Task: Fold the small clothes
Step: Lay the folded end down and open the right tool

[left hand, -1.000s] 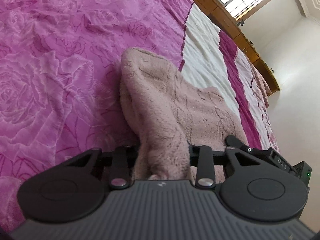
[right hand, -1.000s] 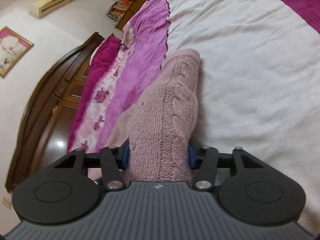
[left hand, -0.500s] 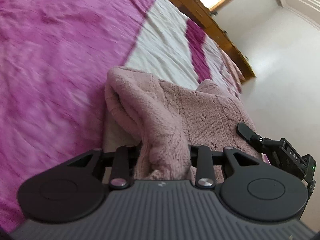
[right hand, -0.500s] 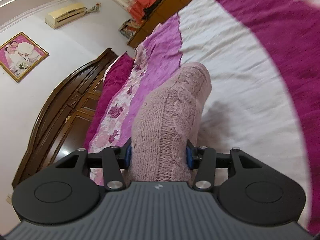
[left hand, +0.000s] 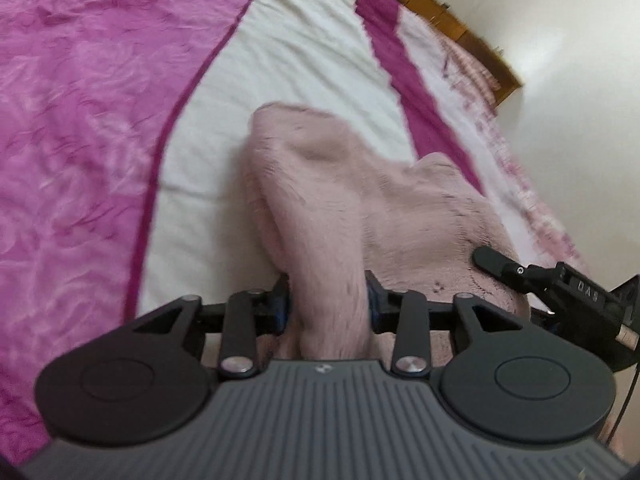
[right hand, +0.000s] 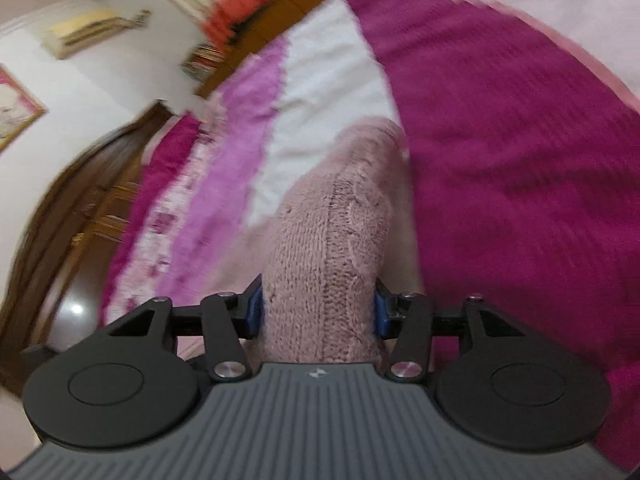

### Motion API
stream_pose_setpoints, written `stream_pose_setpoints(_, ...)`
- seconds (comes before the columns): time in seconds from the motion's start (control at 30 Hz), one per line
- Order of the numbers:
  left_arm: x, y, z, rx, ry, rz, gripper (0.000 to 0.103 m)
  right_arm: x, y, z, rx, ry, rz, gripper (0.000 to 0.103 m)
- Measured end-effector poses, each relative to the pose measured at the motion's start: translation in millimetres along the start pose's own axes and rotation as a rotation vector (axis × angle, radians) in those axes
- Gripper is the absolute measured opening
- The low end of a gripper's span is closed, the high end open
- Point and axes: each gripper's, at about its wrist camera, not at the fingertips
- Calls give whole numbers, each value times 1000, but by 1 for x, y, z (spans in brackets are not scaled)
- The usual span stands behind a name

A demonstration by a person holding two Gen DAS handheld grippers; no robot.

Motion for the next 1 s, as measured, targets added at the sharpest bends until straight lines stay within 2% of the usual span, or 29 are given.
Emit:
stream_pose_setpoints(0.13, -5, -4, -1, 15, 34, 40, 50, 13, 4, -13, -6, 1, -13, 62)
stream_pose_setpoints(0.37, 17, -12, -7, 25, 135, 131, 50, 5, -13, -22, 23, -72, -63, 62)
stream_pose_setpoints(0.57, 29, -29, -12, 21, 156, 192, 50, -16, -39, -24, 73, -157, -113, 62)
stream_pose_setpoints(0.7, 38, -38, -17, 22, 177, 248, 59, -26, -57, -31, 99, -221, -127, 65)
stream_pose_setpoints(0.83, 45, -43, -27, 23, 204, 304, 71, -34, -71, -43, 100, -268, -138, 76)
stream_pose_setpoints(0.9, 48, -45, -33, 24, 215, 323, 75, -39, -76, -50, 97, -290, -149, 78)
stream_pose_setpoints(1.0, 52, -47, -42, 18, 222, 339, 75, -44, -83, -61, 85, -317, -159, 80)
Point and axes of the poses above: each gripper's, at about its wrist camera, not at the fingertips, and y roughly the way its jaws point, x to its right, z to its top, and after that the axes turned 9 degrees about -z, right-handed
